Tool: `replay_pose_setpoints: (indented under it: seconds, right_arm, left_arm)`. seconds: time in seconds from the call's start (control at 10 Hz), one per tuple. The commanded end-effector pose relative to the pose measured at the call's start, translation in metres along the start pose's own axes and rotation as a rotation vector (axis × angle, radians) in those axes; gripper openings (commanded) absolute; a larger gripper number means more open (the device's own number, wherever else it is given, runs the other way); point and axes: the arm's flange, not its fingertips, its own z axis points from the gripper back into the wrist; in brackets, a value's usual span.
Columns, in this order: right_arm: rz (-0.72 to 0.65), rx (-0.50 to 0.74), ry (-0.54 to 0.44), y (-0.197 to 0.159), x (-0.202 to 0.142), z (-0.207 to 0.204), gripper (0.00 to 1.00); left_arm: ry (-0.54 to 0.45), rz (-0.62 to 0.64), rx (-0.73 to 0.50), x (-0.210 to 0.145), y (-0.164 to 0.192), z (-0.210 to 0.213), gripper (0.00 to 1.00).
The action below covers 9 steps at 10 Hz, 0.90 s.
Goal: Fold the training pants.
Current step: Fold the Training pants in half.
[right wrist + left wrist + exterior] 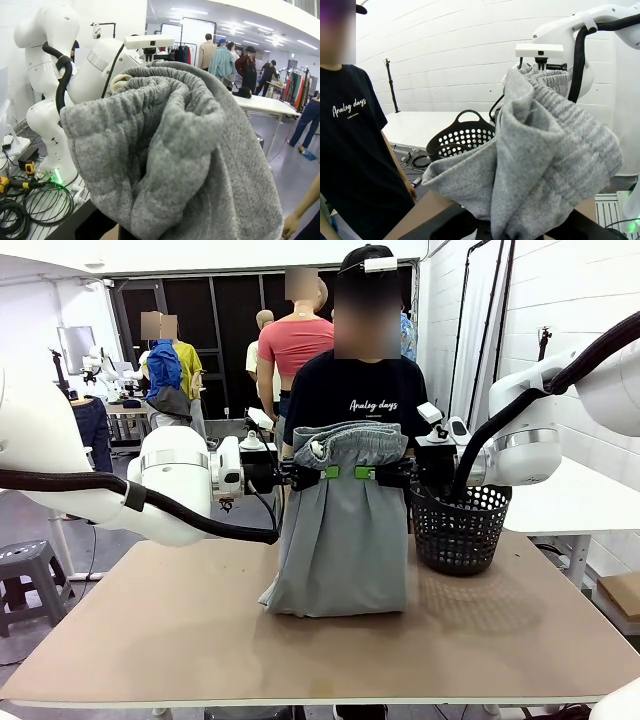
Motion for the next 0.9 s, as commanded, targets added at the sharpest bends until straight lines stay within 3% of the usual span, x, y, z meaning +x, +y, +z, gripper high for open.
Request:
replay_pose_setpoints:
  seconds: [0.0, 0.8]
  right_arm:
    - [-0.004, -0.001, -0.02, 0.0041, 0.0015, -0.0006, 0.0]
    - [-0.004, -0.001, -0.02, 0.0041, 0.0015, -0.0006, 0.0]
  left_arm:
    - [-0.007, -0.002, 0.0, 0.0031, -0.0015, -0.0007, 0.0]
    - [-0.007, -0.002, 0.0, 0.0031, -0.0015, -0.0007, 0.0]
